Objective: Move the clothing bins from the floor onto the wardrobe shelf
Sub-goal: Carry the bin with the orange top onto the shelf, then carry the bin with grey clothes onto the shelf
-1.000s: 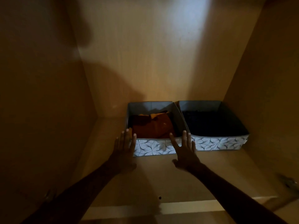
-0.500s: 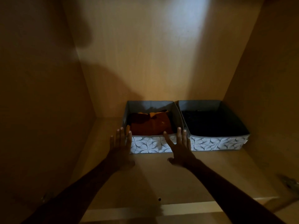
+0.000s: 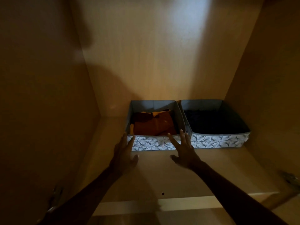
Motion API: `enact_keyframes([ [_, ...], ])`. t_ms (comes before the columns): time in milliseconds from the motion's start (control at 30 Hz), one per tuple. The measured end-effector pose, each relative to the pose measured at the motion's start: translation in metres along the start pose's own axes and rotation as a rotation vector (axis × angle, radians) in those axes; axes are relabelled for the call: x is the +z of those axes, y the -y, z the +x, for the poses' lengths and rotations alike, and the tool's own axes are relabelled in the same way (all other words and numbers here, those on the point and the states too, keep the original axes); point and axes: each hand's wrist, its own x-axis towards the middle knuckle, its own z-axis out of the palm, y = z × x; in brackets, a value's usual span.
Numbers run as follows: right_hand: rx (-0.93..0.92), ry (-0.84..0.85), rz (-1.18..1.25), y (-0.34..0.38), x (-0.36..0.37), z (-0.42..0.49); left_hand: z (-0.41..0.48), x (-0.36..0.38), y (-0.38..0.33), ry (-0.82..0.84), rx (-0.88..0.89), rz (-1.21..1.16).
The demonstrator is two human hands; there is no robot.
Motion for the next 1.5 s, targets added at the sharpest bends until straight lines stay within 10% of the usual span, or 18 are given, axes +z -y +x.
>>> enact_keyframes([
  [267, -0.028, -0.085, 0.595, 0.029, 0.017, -0.053, -0.054, 0.005, -0.028, -0.191, -0.239, -0.881],
  [533, -0.002, 0.026, 0.948, 0.052, 0.036, -0.109, -0.129, 0.023, -0.043, -0.314, -0.434, -1.158],
  [1500, -0.887, 1.279, 0.511, 0.15, 0.13, -0.396, -0.63, 0.103, -0.303, -1.352, -1.592, -0.694],
])
